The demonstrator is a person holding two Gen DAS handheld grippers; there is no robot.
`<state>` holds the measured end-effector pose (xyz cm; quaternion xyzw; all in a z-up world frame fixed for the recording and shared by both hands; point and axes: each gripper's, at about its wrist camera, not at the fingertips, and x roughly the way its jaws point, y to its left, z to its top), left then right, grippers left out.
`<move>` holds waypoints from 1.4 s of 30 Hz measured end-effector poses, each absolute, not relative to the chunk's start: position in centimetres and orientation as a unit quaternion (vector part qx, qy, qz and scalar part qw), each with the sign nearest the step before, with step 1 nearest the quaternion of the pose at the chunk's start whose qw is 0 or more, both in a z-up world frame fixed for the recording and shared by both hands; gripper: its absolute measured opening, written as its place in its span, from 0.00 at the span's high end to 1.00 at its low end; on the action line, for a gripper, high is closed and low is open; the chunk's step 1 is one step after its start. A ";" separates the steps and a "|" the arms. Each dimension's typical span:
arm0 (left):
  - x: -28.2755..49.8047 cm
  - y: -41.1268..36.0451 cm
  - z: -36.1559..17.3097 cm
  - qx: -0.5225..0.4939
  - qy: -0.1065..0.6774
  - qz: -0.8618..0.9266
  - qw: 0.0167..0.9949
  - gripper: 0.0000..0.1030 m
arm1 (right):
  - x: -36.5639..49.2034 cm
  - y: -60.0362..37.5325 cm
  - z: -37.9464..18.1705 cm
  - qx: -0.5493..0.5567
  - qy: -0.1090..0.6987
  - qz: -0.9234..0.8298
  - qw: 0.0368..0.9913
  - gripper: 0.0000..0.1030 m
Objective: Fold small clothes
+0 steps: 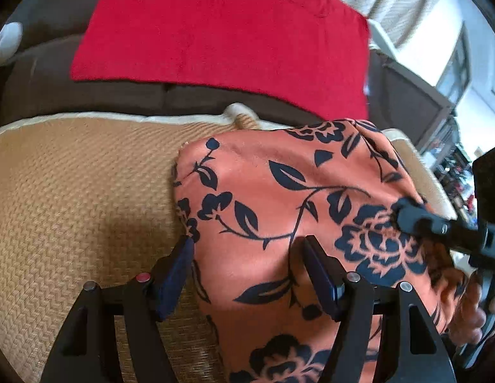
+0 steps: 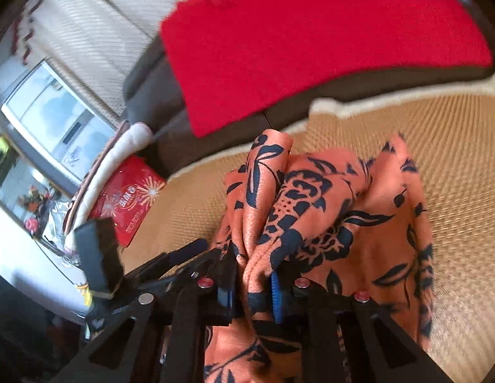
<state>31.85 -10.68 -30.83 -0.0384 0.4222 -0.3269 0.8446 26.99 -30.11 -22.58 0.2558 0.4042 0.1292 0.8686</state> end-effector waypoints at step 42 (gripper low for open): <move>28.1 -11.1 -31.4 0.058 0.447 -0.261 0.854 0.16 | 35.5 -31.9 -26.8 0.292 0.472 0.050 0.831 0.78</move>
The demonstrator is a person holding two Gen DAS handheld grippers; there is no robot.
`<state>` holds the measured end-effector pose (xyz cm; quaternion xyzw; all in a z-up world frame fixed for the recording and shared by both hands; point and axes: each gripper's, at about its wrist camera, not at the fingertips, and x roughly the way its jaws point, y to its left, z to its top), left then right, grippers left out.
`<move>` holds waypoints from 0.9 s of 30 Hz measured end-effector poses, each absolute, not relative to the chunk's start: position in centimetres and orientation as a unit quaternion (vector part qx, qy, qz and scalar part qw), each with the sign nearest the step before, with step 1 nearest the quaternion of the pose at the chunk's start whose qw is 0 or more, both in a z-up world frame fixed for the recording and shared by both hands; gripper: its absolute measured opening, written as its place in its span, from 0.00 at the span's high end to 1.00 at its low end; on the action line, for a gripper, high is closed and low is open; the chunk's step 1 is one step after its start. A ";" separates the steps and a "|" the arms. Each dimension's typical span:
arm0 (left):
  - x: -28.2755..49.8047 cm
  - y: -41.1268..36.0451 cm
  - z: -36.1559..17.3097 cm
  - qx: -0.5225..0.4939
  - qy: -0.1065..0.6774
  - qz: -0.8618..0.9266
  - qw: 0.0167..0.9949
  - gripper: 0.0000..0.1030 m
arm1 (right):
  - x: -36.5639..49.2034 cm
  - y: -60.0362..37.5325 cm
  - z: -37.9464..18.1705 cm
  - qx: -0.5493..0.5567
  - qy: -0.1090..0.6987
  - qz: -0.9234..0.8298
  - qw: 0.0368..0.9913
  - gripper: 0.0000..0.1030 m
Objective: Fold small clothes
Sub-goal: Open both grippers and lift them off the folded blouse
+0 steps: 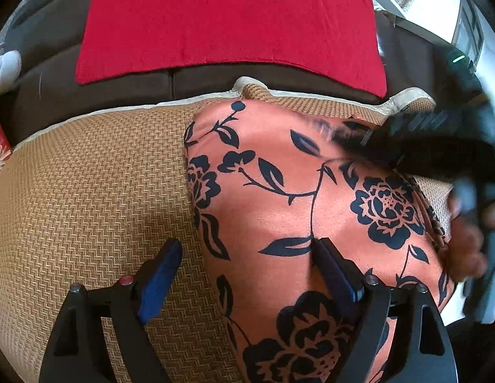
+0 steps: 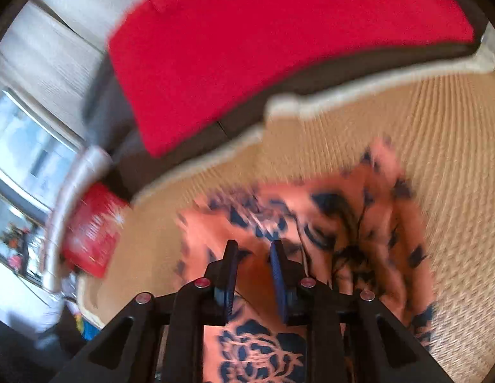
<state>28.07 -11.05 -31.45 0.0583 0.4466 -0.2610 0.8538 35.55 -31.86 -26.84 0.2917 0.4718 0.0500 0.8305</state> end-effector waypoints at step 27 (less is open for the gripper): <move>26.8 -13.1 -31.4 0.096 0.418 -0.216 0.877 0.16 | 24.4 -32.9 -25.3 0.233 0.497 0.071 0.833 0.75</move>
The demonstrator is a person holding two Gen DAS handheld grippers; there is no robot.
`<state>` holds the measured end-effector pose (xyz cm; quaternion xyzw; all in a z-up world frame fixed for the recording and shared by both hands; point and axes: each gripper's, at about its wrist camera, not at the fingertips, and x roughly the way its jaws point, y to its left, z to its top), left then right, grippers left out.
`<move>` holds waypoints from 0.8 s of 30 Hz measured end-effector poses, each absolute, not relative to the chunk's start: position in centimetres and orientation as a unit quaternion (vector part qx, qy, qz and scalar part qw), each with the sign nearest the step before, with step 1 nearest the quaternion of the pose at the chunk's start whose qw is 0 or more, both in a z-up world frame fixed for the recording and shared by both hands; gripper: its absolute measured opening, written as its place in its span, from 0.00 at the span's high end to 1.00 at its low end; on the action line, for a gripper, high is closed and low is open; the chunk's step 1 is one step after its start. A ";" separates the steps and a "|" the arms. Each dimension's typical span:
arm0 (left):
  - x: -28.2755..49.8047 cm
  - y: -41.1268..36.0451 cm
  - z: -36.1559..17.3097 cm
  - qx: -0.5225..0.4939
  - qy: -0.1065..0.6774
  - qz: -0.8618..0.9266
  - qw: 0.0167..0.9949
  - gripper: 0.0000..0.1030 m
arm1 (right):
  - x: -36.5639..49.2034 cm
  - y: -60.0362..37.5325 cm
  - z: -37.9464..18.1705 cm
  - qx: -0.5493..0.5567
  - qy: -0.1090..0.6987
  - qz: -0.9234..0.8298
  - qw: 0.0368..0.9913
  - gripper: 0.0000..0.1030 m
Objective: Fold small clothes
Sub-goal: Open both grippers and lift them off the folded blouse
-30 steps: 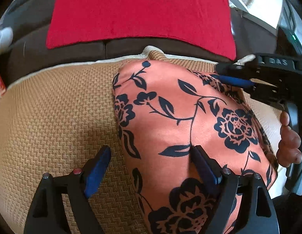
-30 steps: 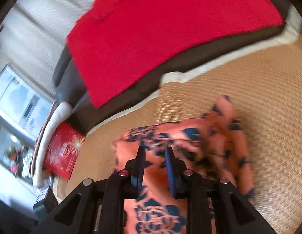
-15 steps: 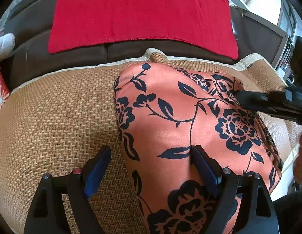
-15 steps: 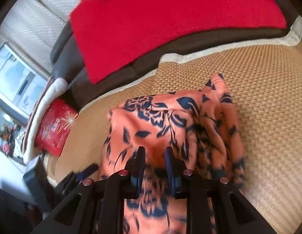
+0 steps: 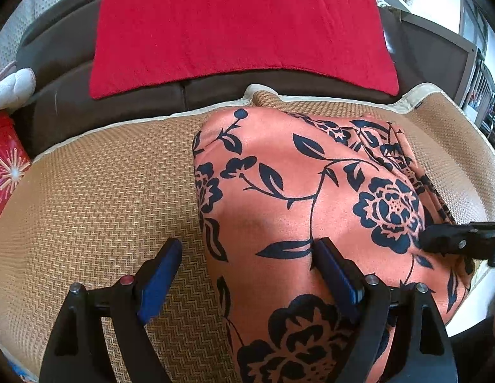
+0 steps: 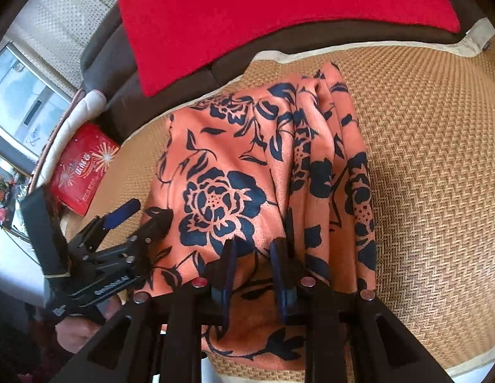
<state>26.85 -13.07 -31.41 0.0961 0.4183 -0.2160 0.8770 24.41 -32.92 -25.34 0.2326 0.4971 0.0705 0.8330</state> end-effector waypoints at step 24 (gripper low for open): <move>26.3 -9.6 -30.7 0.001 0.464 -0.234 0.854 0.12 | 21.5 -34.9 -23.8 0.281 0.439 0.061 0.851 0.73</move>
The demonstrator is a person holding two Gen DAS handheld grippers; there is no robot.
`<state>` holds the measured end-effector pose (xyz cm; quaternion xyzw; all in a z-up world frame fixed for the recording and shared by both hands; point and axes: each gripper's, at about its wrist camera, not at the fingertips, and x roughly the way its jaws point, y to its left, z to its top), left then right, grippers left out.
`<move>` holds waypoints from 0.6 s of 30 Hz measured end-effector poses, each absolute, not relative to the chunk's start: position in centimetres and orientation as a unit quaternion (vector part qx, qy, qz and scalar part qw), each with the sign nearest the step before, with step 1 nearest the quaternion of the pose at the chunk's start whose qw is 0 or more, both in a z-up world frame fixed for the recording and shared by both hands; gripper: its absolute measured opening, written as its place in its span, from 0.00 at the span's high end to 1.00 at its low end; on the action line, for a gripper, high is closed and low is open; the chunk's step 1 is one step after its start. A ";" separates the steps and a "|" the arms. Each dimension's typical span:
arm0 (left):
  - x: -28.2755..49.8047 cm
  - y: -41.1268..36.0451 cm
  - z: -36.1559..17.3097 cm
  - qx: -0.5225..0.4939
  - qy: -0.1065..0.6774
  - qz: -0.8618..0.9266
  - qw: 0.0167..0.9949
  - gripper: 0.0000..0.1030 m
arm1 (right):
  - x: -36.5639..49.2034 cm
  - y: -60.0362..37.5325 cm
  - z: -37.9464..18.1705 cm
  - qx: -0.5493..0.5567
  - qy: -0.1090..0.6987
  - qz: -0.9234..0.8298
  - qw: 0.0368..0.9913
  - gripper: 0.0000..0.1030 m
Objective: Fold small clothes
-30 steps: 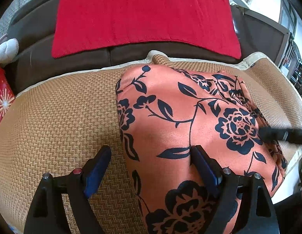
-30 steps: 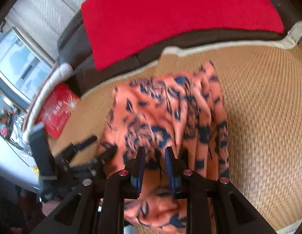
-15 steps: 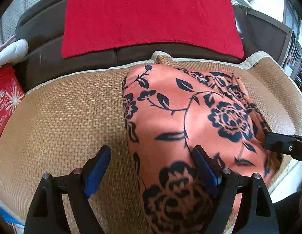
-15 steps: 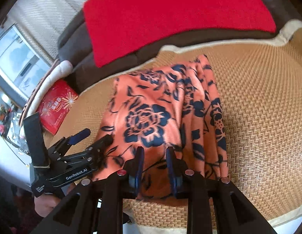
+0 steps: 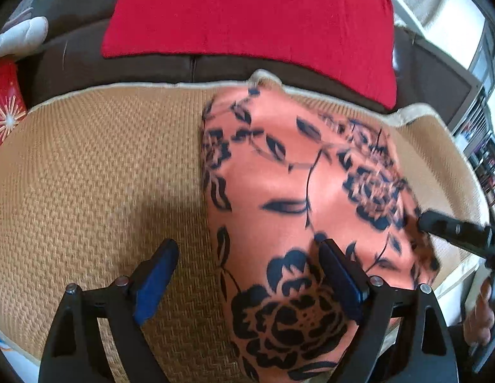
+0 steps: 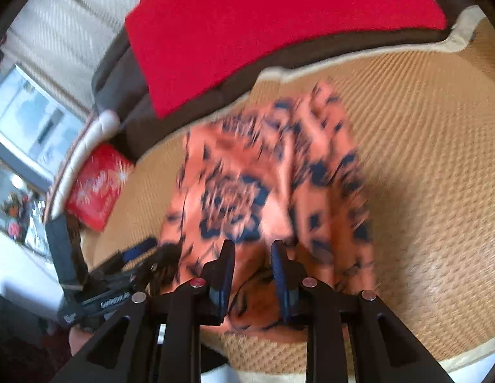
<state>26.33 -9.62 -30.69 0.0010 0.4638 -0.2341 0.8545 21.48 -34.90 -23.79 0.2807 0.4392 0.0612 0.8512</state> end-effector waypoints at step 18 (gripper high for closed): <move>30.9 -10.7 -32.2 -0.084 0.511 -0.331 0.789 0.12 | 25.4 -41.6 -26.7 0.394 0.440 0.080 0.803 0.23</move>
